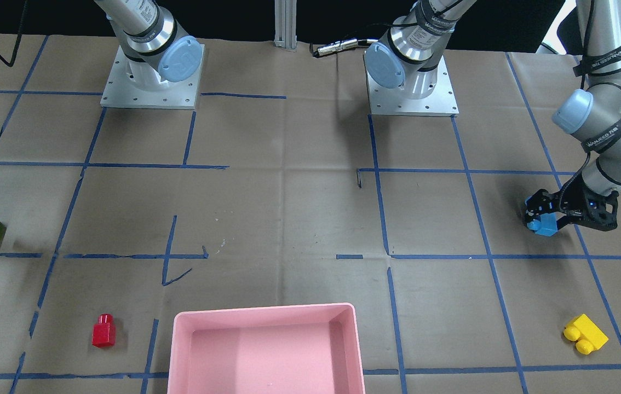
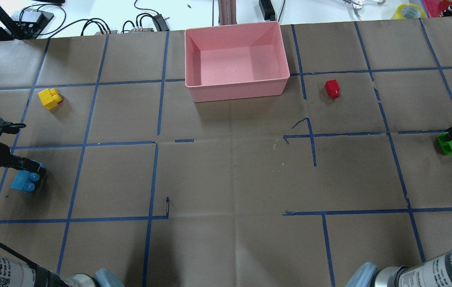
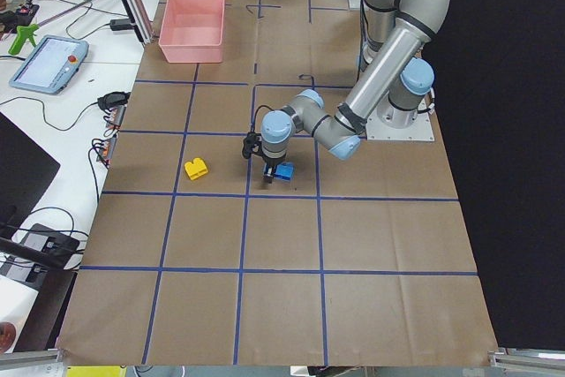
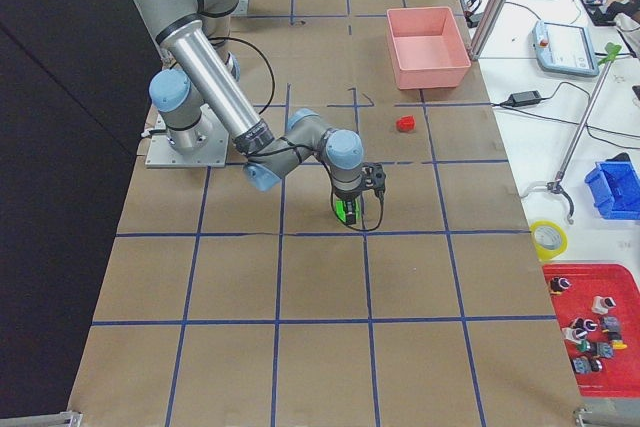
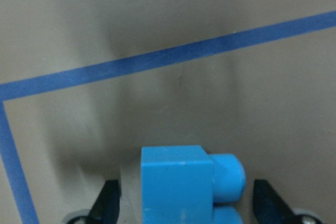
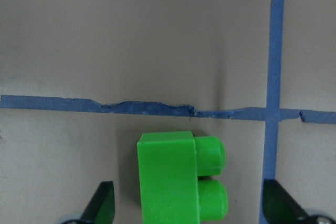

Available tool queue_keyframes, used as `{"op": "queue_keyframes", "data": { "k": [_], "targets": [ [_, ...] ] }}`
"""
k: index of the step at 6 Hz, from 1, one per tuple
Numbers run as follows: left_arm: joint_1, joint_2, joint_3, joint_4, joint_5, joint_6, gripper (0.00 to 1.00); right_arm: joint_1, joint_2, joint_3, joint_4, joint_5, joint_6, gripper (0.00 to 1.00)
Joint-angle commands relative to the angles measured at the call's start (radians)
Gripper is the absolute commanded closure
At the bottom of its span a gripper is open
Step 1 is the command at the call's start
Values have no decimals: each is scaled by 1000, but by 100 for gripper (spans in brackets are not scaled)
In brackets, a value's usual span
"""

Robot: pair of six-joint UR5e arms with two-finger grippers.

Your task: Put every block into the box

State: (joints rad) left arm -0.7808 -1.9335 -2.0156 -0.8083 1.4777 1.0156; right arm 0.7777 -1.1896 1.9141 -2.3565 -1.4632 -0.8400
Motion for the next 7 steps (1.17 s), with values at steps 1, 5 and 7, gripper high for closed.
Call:
{"op": "queue_keyframes", "data": {
  "k": [1,5,7],
  "targets": [
    [0,1,1,0,4,-3,43,-1,31,6,-24,4,-2,3],
    [-37,71,93,-55,55,-9,76,-3,47,20,-64,-6,-2,35],
    [-98,102,399,-420,81,-72,76,-3,41,16,-56,-6,-2,81]
  ]
}}
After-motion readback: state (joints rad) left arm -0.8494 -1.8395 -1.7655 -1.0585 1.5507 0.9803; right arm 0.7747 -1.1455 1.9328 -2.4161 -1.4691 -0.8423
